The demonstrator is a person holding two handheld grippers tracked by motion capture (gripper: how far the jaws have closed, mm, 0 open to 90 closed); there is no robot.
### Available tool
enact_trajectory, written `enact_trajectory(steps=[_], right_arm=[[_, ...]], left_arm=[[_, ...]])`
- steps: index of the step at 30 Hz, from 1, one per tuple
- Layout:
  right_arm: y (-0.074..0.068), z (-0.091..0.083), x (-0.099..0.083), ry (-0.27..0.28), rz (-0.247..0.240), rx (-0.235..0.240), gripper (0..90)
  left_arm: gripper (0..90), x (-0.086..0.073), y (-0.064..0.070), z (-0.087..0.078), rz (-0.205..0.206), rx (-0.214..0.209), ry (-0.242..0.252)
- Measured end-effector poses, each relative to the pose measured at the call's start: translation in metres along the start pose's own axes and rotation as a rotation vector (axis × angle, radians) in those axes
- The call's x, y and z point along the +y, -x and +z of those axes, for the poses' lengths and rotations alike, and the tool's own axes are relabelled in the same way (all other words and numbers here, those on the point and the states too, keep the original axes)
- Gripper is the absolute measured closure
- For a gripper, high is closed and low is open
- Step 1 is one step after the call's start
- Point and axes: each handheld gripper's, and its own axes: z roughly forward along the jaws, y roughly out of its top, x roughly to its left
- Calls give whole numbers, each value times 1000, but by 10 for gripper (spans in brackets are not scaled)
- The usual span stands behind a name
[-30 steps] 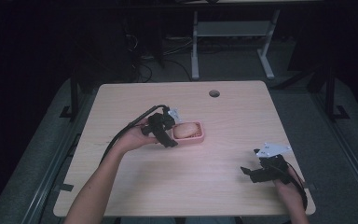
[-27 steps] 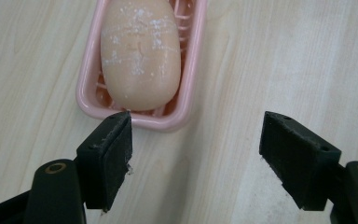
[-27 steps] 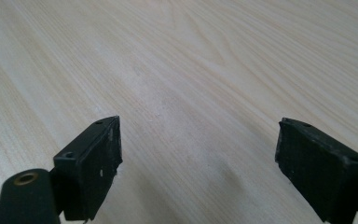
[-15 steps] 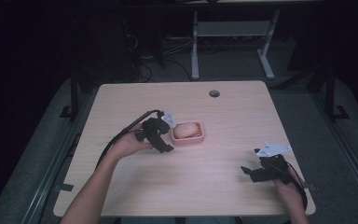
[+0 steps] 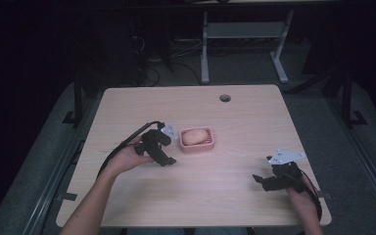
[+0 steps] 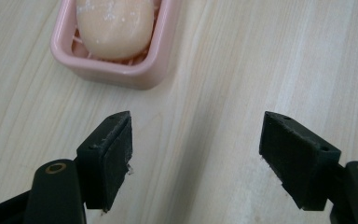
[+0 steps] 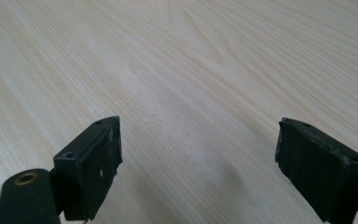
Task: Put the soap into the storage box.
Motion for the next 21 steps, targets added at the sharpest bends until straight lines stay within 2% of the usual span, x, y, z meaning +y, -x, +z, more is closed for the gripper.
enact_trajectory(steps=[2, 11, 21], right_arm=[[0, 0, 0, 1, 1, -2, 139], [1, 0, -1, -1, -2, -5, 140], [0, 0, -1, -10, -4, -5, 140]], left_arm=[[252, -4, 0, -1, -7, 4, -10], [252, -17, 2, -4, -34, 6, 4], [252, -26, 10, -6, -23, 8, 12]])
